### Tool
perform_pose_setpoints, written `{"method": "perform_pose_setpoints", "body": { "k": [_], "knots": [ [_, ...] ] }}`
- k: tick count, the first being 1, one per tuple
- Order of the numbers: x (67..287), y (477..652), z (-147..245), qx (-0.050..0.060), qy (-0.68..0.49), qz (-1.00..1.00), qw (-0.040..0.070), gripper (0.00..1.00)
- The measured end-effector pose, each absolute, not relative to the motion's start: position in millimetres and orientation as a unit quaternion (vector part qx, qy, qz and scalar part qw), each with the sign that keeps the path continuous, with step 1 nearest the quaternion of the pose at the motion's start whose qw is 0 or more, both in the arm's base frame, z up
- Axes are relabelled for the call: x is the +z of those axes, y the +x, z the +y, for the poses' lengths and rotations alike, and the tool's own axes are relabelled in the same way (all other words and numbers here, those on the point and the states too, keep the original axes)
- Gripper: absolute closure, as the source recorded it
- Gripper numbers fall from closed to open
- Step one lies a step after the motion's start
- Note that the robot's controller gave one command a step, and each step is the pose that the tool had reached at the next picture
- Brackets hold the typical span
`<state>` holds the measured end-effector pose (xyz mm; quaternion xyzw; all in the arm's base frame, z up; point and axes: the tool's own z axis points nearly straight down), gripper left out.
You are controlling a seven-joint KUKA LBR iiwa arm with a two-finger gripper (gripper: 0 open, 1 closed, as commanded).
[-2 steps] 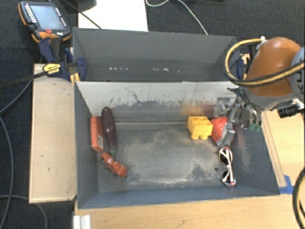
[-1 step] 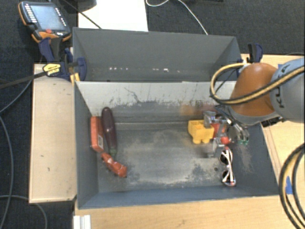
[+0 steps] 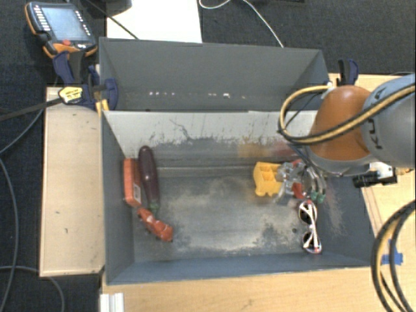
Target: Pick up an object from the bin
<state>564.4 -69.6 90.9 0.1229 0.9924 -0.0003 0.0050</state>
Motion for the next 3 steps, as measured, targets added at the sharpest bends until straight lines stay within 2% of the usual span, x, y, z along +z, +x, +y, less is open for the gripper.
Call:
{"method": "perform_pose_setpoints", "body": {
  "k": [1, 2, 3],
  "knots": [
    [90.8, 564.3, -69.5, 0.000, 0.122, 0.992, 0.005, 1.00],
    [182.3, 571.0, -58.8, 0.000, 0.148, 0.989, 0.004, 1.00],
    [252.5, 573.5, -58.9, 0.000, 0.150, 0.989, 0.008, 1.00]
  ]
}}
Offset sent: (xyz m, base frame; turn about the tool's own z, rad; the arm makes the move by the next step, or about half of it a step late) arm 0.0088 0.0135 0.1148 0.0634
